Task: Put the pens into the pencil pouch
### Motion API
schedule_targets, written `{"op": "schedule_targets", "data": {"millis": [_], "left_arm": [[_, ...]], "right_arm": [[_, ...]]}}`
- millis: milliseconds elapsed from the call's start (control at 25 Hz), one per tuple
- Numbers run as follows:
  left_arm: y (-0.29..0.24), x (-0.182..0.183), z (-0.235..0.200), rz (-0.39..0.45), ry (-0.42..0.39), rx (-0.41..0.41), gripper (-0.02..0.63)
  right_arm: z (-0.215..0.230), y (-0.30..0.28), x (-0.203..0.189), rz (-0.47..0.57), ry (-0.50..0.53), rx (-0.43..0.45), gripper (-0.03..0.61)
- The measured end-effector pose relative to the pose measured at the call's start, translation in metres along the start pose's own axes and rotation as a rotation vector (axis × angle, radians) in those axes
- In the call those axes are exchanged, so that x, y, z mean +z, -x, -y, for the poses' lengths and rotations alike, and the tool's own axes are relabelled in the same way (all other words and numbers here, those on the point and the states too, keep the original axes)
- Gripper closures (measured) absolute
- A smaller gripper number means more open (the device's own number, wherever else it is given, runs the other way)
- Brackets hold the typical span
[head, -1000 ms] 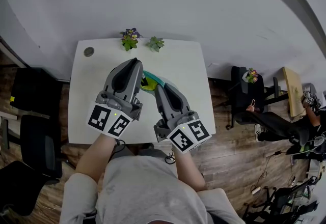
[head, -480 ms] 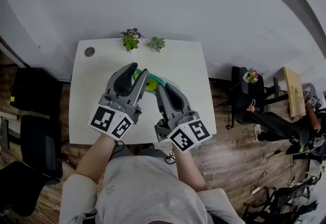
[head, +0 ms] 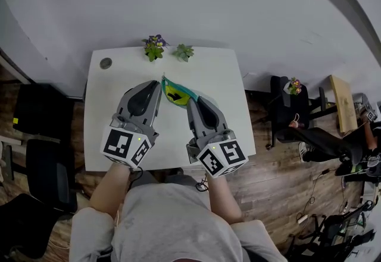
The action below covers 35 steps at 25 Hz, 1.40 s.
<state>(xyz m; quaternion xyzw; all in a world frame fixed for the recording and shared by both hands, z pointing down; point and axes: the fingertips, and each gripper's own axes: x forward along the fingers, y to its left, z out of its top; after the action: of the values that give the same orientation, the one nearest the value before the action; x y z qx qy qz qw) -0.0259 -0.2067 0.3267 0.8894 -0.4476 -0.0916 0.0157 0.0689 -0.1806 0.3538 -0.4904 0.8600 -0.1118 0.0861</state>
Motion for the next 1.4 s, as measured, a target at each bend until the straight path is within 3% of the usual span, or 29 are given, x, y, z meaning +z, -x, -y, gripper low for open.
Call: {"op": "schedule_targets", "data": {"millis": [200, 520, 1000, 1400], "left_arm": [[0.012, 0.002, -0.009, -0.044, -0.079, 0.023, 0.578], [0.032, 0.005, -0.029, -0.069, -0.091, 0.016, 0.578], [0.045, 0.011, -0.048, -0.079, -0.128, -0.015, 0.578], [0.051, 0.006, -0.050, -0.087, -0.157, -0.040, 0.578]], "right_arm": [[0.001, 0.001, 0.002, 0.000, 0.056, -0.060, 0.523], [-0.005, 0.004, 0.009, 0.009, 0.158, -0.163, 0.523], [-0.012, 0.021, 0.021, 0.045, 0.236, -0.315, 0.522], [-0.014, 0.037, 0.022, 0.057, 0.281, -0.392, 0.522]]}}
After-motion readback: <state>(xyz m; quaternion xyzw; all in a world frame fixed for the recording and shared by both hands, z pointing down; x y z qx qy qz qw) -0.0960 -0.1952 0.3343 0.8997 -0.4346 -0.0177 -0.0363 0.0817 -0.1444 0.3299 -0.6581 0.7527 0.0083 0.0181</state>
